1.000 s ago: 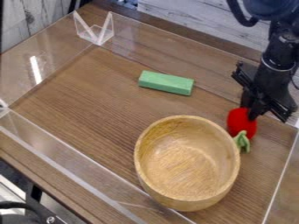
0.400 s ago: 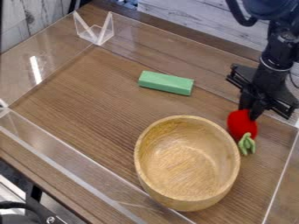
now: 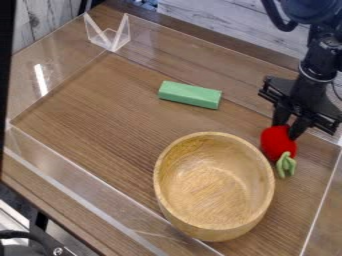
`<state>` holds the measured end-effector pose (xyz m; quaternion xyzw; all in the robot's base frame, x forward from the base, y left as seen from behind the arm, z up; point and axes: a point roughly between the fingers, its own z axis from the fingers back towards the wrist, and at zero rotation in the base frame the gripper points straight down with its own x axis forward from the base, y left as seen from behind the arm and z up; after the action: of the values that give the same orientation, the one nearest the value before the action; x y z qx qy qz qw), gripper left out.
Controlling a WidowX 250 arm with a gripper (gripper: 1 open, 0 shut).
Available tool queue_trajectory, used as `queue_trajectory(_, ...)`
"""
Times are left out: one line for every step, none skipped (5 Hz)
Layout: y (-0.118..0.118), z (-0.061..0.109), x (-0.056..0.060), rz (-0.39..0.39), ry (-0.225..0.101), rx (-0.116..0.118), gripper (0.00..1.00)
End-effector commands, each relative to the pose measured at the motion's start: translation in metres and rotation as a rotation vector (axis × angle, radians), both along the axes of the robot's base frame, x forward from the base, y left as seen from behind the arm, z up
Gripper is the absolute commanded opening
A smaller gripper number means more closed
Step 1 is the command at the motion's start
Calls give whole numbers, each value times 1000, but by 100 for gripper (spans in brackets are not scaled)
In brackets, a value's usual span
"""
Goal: Move the red object to the right side of the table
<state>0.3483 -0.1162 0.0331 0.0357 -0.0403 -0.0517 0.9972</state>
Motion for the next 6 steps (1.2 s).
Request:
queue_trajectory(0,5,-2,-6,-9,-19,100)
queue_trajectory(2,3,-11,13,-7,-34,100)
queue_trajectory(2,3,-18,32,-10,-48,100)
queue_trajectory(-2,0,-13,46,-16,-59,100)
queue_trajectory(-6,-3,-8,58,-22,-70,100)
queue_trajectory(-8,-5,0,58,-29,-81,100)
